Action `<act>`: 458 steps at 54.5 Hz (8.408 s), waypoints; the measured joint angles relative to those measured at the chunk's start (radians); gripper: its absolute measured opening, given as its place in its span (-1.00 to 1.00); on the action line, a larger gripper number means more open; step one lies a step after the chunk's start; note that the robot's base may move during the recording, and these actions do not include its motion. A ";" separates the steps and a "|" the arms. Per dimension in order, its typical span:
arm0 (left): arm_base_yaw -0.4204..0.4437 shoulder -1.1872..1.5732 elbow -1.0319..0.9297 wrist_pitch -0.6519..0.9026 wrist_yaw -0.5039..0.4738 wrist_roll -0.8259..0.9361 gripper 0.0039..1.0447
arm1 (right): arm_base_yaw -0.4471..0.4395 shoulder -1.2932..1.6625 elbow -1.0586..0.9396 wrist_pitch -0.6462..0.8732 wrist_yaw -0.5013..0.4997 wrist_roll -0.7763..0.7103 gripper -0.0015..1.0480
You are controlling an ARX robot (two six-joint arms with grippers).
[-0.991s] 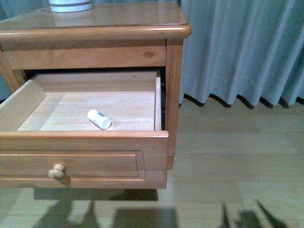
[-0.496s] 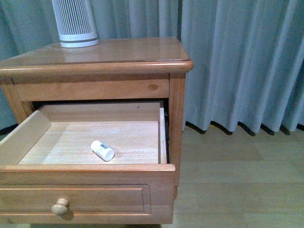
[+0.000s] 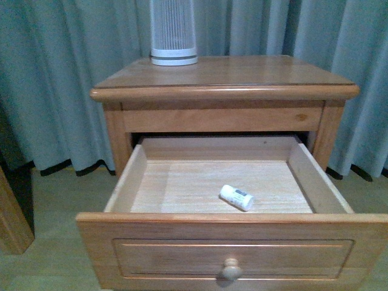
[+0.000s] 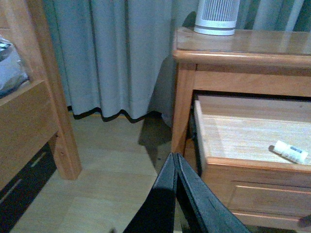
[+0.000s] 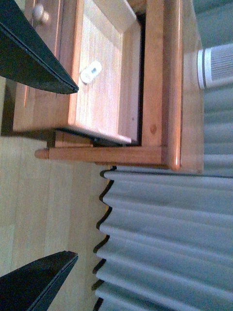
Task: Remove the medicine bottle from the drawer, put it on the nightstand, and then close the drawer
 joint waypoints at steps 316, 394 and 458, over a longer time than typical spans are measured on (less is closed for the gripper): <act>0.000 -0.197 0.000 -0.201 0.002 0.001 0.88 | 0.103 2.142 0.708 1.025 0.094 -0.218 -0.94; 0.000 -0.197 0.000 -0.201 0.002 0.001 0.88 | -0.012 2.288 1.187 0.722 0.056 -0.193 -0.73; 0.000 -0.197 0.000 -0.201 0.003 0.001 0.88 | 0.002 0.508 0.190 0.296 0.003 0.000 -0.94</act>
